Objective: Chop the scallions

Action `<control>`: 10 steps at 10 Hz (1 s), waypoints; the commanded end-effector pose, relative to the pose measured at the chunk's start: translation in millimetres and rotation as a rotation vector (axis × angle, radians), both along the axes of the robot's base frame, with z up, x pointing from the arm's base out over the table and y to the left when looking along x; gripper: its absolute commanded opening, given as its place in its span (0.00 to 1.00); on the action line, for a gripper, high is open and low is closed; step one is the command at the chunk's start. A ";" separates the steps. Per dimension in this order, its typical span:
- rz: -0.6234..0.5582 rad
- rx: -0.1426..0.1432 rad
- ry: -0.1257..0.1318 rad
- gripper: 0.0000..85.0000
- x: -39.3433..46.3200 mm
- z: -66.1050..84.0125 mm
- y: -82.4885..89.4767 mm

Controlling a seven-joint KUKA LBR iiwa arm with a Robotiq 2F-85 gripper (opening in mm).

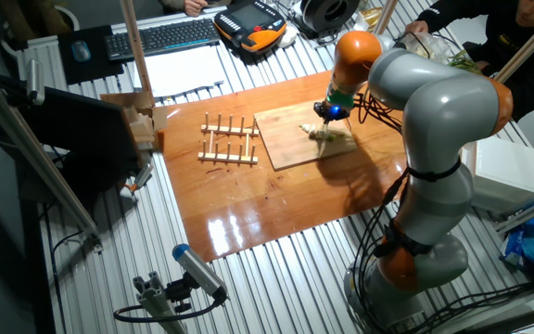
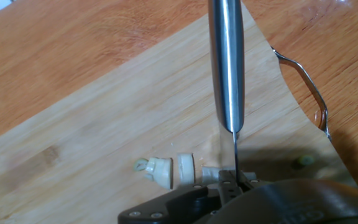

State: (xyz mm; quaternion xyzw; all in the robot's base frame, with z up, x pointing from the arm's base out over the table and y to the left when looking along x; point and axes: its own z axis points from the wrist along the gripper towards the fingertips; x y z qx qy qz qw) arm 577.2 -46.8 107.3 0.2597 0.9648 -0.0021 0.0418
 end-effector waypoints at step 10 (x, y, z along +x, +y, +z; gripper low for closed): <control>-0.008 -0.039 -0.024 0.00 -4.1 -21.7 -0.2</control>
